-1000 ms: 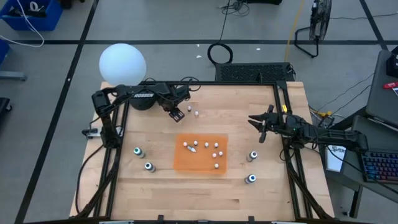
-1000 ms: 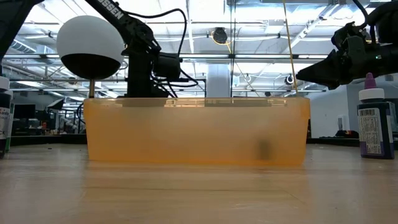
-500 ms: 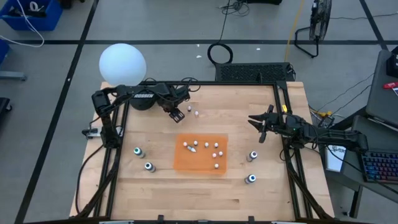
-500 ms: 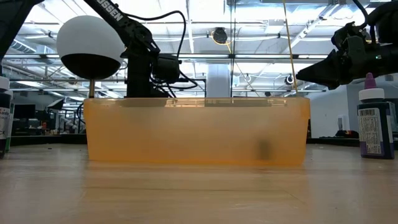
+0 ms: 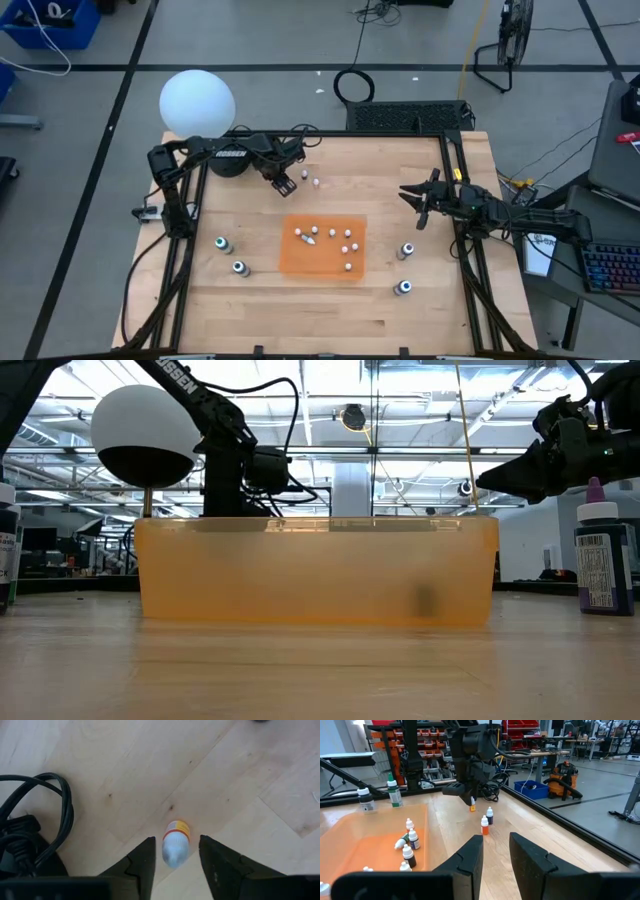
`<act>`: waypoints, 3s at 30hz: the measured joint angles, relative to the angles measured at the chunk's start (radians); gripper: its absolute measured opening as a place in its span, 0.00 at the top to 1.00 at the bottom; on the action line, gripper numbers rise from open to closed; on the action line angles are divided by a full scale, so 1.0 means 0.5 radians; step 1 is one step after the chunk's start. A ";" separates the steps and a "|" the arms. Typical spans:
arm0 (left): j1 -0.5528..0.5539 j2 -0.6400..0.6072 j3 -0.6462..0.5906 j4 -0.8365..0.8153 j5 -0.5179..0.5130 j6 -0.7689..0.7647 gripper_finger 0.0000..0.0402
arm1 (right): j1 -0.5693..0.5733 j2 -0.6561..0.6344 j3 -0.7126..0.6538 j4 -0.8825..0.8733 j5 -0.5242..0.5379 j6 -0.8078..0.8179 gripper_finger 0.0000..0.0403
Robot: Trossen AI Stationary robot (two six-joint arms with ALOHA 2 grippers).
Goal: Pick & Place food coloring
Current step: Put the left orange food coloring bottle into the orange bin, then put the purple food coloring bottle into the orange bin
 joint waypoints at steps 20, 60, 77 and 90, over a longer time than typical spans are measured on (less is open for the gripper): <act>-0.109 -0.129 0.013 -0.082 0.008 0.037 0.86 | 0.000 -0.001 -0.002 -0.001 0.000 0.000 0.79; -1.219 -0.040 0.069 0.137 0.222 -0.559 0.86 | -0.001 0.000 -0.002 -0.002 0.000 0.000 0.79; -1.212 0.022 0.066 0.144 0.316 -0.629 0.65 | 0.000 -0.001 0.000 -0.002 0.000 0.000 0.79; -1.165 -0.258 0.256 0.019 0.159 -0.479 0.53 | -0.001 0.000 -0.001 -0.001 -0.001 -0.001 0.79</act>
